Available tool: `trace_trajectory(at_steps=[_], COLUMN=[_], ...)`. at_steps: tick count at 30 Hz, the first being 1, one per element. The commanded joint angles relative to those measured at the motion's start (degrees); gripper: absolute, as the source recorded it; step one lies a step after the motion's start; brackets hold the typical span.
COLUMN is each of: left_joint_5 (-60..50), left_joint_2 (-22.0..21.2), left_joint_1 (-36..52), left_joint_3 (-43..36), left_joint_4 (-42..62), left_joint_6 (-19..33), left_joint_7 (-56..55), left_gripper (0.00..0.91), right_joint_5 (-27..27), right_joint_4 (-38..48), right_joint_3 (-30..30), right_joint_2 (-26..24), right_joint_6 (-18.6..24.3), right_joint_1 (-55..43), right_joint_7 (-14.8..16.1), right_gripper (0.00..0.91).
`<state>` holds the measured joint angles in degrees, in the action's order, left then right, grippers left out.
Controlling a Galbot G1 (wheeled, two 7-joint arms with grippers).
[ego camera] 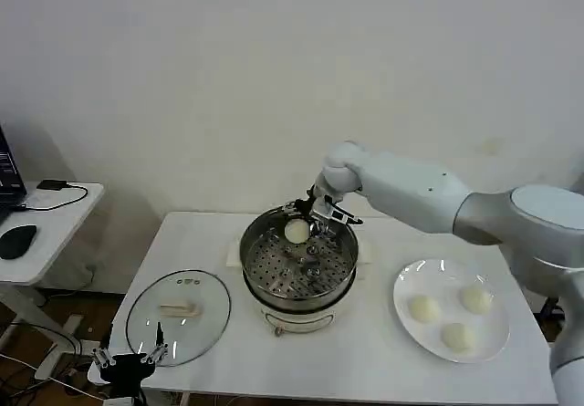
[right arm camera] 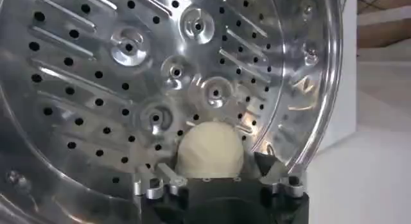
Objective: Take steamed baozi put them in steamer then cover it.
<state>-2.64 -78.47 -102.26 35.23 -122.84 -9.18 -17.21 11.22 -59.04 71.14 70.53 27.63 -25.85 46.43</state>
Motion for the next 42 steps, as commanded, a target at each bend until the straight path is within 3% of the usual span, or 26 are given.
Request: trace_trajectory(at_steps=[1, 6, 11, 15, 21, 27, 29, 36, 42], left_joint_5=[0.0, 0.0, -0.1, -1.0, -3.5, -5.6, -5.9, -6.0, -5.5], left_joint_2=[0.1, 0.1, 0.8, 1.0, 0.9, 0.9, 0.8, 0.2, 0.1], left_joint_1=[0.0, 0.3, 0.5, 0.6, 0.3, -0.2, -0.3, -0.4, -0.1], left_joint_3=[-0.1, -0.8, -0.9, -1.0, -2.4, -3.1, -3.2, -3.5, -3.4], left_joint_4=[0.1, 0.1, 0.2, -0.4, -1.3, -1.1, -1.1, -0.9, -0.7], left_joint_6=[0.0, -0.1, -0.2, -0.8, -0.9, -0.4, -0.3, -0.2, -0.3], left_joint_7=[0.0, 0.3, 2.3, 6.4, 8.6, 9.3, 9.4, 9.2, 8.9], left_gripper=[0.907, 0.907, 0.907, 0.907, 0.907, 0.907, 0.907, 0.907, 0.907], right_joint_5=[-9.8, -13.5, -12.3, -11.6, -13.2, -16.7, -20.6, -21.1, -19.3], right_joint_4=[-10.2, -20.3, -29.6, -36.0, -39.9, -40.3, -40.1, -38.0, -33.3], right_joint_3=[1.0, 4.4, 8.6, 9.6, 7.5, 7.6, 7.6, 7.1, 1.7], right_joint_2=[-4.4, -14.2, -25.5, -37.9, -47.2, -50.0, -50.3, -49.8, -48.0], right_joint_6=[-6.9, -18.5, -28.1, -35.4, -42.7, -45.5, -47.4, -49.0, -49.7], right_joint_1=[-7.6, -15.2, -17.8, -15.7, -7.8, -3.8, -1.8, 3.4, 10.3], right_joint_7=[0.0, 0.7, 2.7, 5.3, 5.5, 6.0, 5.7, 6.1, 6.1], right_gripper=[0.907, 0.907, 0.907, 0.907, 0.907, 0.907, 0.907, 0.907, 0.907])
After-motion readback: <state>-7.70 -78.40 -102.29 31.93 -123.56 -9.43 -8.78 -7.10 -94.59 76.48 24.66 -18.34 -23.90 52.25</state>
